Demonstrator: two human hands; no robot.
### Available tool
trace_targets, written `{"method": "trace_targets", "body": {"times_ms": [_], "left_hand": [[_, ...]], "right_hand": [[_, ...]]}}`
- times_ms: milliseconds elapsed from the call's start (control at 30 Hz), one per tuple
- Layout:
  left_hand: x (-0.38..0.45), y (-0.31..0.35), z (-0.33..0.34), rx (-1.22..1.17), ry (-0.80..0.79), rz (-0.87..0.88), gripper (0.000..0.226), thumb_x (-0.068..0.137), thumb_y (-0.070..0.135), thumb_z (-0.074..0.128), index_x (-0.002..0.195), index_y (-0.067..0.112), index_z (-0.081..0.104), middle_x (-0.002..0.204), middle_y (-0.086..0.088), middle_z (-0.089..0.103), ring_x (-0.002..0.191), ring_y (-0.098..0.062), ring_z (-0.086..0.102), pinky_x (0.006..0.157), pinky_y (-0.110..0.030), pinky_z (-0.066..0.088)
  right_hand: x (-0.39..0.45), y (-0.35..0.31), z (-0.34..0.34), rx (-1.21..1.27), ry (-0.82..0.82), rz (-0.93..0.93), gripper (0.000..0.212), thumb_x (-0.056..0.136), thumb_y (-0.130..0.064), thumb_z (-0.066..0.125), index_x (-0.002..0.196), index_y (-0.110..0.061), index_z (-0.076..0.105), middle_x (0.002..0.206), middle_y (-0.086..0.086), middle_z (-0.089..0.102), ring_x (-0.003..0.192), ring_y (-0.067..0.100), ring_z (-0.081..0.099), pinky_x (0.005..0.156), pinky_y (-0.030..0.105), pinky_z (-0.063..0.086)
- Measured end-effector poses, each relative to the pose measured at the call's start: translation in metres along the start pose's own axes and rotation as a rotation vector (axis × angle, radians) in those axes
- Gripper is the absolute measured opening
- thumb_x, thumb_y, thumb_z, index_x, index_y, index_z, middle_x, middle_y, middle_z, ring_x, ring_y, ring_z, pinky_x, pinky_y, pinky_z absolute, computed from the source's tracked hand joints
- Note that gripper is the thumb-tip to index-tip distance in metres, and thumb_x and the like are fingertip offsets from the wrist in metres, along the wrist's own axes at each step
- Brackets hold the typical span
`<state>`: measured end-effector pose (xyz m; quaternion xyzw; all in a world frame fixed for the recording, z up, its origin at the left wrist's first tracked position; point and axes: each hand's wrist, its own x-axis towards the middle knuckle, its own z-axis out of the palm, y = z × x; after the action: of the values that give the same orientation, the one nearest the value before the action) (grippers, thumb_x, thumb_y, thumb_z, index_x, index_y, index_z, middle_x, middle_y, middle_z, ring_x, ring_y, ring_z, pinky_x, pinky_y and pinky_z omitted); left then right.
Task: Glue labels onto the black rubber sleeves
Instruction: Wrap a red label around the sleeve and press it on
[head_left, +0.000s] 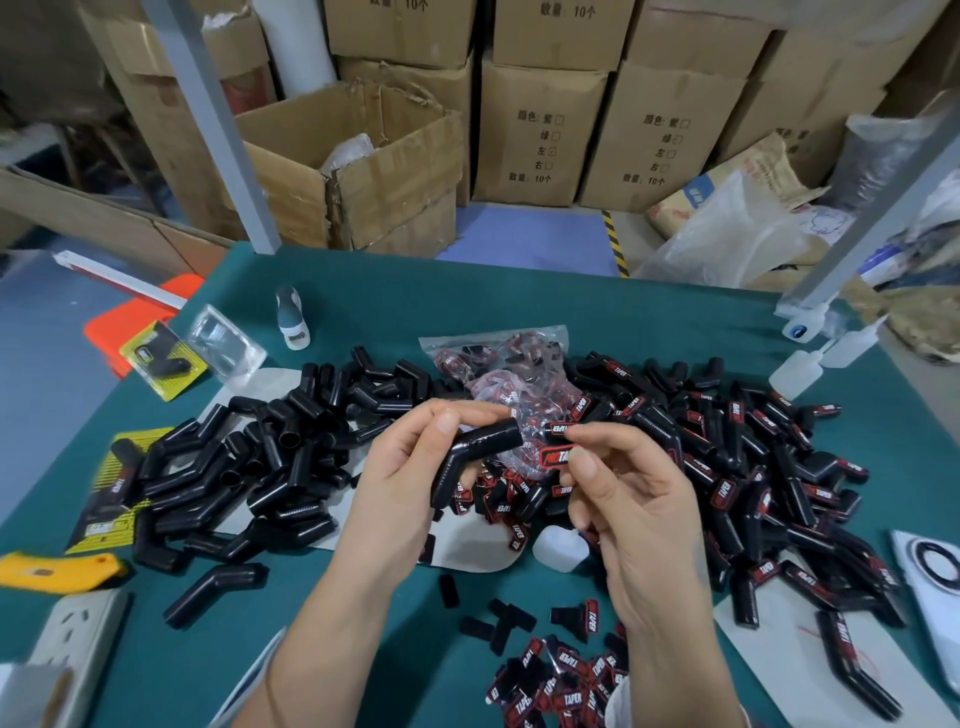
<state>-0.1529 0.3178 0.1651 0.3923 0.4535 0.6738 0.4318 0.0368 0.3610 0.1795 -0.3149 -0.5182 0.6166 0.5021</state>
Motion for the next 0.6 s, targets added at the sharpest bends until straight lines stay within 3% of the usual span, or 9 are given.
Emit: {"method": "trace_targets", "body": {"times_ms": [167, 333, 467, 600], "left_hand": [[-0.003, 0.006, 0.003, -0.074, 0.016, -0.04, 0.033, 0.099, 0.042, 0.058, 0.097, 0.02, 0.083, 0.121, -0.008, 0.076, 0.109, -0.015, 0.071, 0.072, -0.016, 0.053], [-0.002, 0.009, 0.003, -0.247, -0.044, -0.118, 0.034, 0.097, 0.042, 0.073, 0.106, 0.011, 0.083, 0.12, -0.008, 0.075, 0.076, -0.006, 0.061, 0.07, -0.018, 0.05], [-0.003, 0.008, -0.006, -0.244, -0.144, -0.154, 0.033, 0.102, 0.013, 0.057, 0.129, 0.006, 0.073, 0.101, -0.008, 0.067, 0.082, -0.011, 0.055, 0.078, -0.021, 0.051], [-0.006, 0.009, -0.008, -0.191, -0.187, -0.079, 0.038, 0.106, 0.009, 0.049, 0.14, 0.013, 0.067, 0.105, -0.006, 0.067, 0.088, -0.016, 0.059, 0.083, -0.026, 0.052]], "right_hand": [[-0.002, -0.002, -0.001, -0.05, 0.041, -0.06, 0.029, 0.083, -0.045, 0.085, 0.1, -0.024, 0.078, 0.086, 0.005, 0.073, 0.071, 0.015, 0.065, 0.062, 0.023, 0.055], [0.001, -0.001, 0.001, -0.036, 0.059, -0.069, 0.026, 0.082, -0.045, 0.085, 0.097, -0.026, 0.077, 0.09, 0.003, 0.074, 0.082, 0.012, 0.071, 0.065, 0.022, 0.057], [0.003, -0.003, -0.004, -0.013, 0.06, -0.084, 0.025, 0.083, -0.043, 0.086, 0.095, -0.024, 0.076, 0.1, -0.001, 0.071, 0.079, 0.01, 0.066, 0.07, 0.025, 0.058], [0.002, -0.007, -0.009, 0.001, 0.095, -0.09, 0.027, 0.082, -0.043, 0.087, 0.096, -0.024, 0.074, 0.091, 0.003, 0.071, 0.082, 0.017, 0.07, 0.071, 0.025, 0.059]]}}
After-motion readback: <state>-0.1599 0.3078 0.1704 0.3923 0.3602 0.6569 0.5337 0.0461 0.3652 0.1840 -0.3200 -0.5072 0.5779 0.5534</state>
